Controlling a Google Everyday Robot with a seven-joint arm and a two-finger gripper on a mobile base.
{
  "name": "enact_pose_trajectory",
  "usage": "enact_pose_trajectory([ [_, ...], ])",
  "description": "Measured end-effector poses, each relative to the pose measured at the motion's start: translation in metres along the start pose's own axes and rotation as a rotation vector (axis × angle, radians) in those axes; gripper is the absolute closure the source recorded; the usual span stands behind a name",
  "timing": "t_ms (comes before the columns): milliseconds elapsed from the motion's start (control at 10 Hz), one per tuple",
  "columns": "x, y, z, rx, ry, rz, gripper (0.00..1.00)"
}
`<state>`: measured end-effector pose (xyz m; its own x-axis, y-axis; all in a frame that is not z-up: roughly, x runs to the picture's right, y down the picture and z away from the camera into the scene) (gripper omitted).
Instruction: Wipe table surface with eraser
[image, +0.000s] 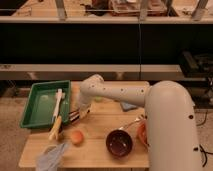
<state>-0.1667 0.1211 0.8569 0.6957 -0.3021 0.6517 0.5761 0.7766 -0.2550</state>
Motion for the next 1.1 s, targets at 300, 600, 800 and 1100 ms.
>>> enact_pose_trajectory([
  [300, 0.016, 0.032, -0.029, -0.008, 0.018, 0.024, 1.0],
  [600, 0.048, 0.091, -0.068, -0.031, 0.023, 0.062, 1.0],
  [800, 0.056, 0.125, -0.084, -0.051, 0.028, 0.093, 1.0],
  [1100, 0.067, 0.139, -0.091, -0.052, 0.067, 0.142, 1.0],
])
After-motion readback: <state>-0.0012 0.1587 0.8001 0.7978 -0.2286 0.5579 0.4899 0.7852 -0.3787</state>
